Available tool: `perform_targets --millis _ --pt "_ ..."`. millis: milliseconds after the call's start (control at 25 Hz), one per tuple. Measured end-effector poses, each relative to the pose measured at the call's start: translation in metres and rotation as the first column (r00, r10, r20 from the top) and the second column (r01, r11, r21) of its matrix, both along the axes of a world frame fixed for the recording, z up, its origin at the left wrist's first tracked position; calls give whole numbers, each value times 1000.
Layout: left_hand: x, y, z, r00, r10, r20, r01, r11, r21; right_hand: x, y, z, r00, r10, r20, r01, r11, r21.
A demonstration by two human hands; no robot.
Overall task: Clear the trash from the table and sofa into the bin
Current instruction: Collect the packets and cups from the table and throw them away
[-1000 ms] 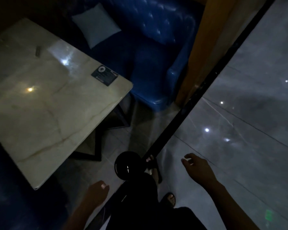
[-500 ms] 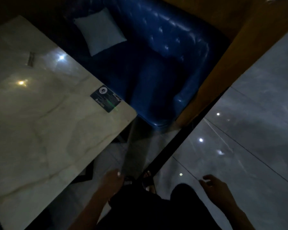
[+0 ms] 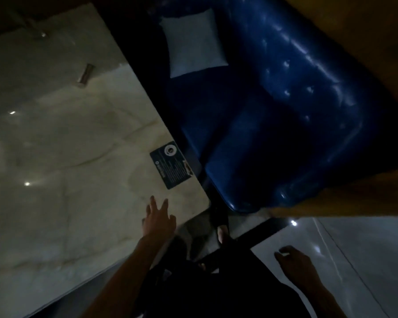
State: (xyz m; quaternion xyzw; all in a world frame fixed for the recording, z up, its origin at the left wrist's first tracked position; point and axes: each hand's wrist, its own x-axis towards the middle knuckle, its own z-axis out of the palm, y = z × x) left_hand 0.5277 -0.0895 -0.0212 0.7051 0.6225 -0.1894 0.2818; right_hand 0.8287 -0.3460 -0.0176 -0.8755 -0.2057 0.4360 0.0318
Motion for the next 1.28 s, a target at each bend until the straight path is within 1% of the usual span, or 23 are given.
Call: perform_targets --millis 80,120,200,240,320,400,520,560,640,680,800,880,1000,1040,1120,1200,1280 --pt "-17 1 -10 992 116 -50 -119 991 -59 17 64 6 969 244 -33 -244 970 27" --pt "-25 1 -16 982 176 -65 -181 980 -79 24 100 8 948 316 -33 -314 947 61" --pt "-37 -4 -23 954 284 -92 -295 944 -147 30 168 16 931 365 -36 -358 926 121" --pt "-40 -10 -25 942 317 -108 -333 922 -196 26 198 22 909 415 -34 -406 901 150" --pt "-42 -21 -29 932 350 -91 -361 895 -260 13 246 31 854 520 0 -509 836 208" --pt "-43 -25 -36 928 370 -45 -369 891 -264 -7 282 37 797 604 11 -591 775 222" --pt "-44 -27 -35 916 401 -26 -392 877 -277 -39 307 40 647 762 27 -753 633 178" --pt "-42 -29 -35 907 420 -28 -411 870 -273 -51 310 40 616 787 25 -778 604 175" --pt "-35 -26 -35 897 440 -38 -437 872 -222 -73 314 36 593 805 23 -792 578 195" --pt "-33 -26 -36 886 462 -26 -458 867 -198 -86 316 35 559 829 23 -814 544 203" --pt "-23 -32 -31 840 542 -3 -533 826 -182 -118 330 29 410 912 22 -892 396 218" --pt "-21 -32 -34 809 588 9 -581 802 -142 -131 359 24 335 941 39 -916 316 249" --pt "-14 -33 -36 797 603 -38 -604 792 -89 -143 426 14 293 951 96 -921 254 296" --pt "-10 -36 -37 782 621 -52 -623 779 -76 -147 449 9 239 965 111 -941 203 270" --pt "-7 -37 -40 766 639 -75 -642 766 -36 -157 490 2 79 989 126 -988 62 138" --pt "-3 -38 -38 735 675 -64 -678 735 -23 -164 518 -6 -73 993 88 -997 -73 -7" --pt "-5 -39 -35 727 683 -67 -686 726 -37 -166 524 -13 -174 985 22 -982 -171 -85"
